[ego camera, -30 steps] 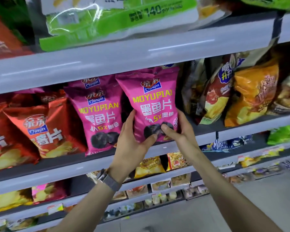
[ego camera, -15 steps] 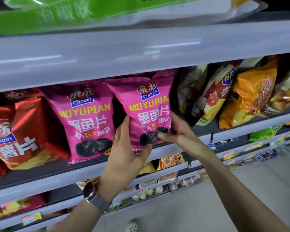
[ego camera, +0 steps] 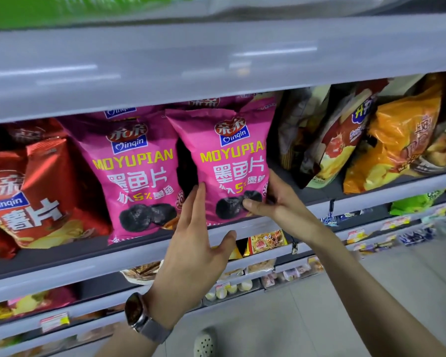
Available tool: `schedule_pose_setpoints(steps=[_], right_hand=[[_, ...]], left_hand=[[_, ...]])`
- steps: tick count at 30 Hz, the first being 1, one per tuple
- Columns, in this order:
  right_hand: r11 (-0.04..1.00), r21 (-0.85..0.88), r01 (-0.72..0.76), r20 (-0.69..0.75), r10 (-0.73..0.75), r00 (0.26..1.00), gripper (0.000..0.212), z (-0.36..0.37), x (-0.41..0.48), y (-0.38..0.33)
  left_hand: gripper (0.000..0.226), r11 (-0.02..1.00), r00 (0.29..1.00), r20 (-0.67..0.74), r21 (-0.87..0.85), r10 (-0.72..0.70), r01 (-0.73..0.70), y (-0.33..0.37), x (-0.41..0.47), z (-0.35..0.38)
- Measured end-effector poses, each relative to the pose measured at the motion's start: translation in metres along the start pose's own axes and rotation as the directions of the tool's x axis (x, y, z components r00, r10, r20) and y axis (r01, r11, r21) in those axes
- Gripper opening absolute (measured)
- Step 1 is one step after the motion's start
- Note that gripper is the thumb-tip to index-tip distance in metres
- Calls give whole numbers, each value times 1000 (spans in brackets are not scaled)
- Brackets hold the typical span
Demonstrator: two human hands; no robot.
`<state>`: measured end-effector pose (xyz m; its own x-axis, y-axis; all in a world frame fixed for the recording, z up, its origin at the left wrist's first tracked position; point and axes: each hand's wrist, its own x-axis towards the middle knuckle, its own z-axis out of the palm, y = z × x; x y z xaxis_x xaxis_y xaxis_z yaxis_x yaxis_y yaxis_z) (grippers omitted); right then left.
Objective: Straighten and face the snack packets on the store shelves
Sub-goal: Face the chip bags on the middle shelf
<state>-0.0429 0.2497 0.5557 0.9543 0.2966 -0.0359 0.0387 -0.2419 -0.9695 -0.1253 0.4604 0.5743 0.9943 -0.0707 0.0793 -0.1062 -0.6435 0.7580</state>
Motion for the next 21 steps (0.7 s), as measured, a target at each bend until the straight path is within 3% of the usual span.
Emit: schedule_pose_setpoints(steps=[3,10,15,21], right_hand=[[1000,-5,-26,-14,26,1000,60,-1,0,3],[920,-381,87,19,-87,996,59,-20,-25,5],[781,-608,142,68,-126,990,56,-56,-61,8],[674,-724,147,5,-208,978,45,-113,-112,11]], left_hand=[[93,996,999,-23,77,-36,37,6,-2,2],[80,957,977,-175,239,-124,165,39,-23,16],[67,866,946,-268,411,-182,283,81,-44,47],[50,843,955,-250,469,-162,265,130,-52,99]])
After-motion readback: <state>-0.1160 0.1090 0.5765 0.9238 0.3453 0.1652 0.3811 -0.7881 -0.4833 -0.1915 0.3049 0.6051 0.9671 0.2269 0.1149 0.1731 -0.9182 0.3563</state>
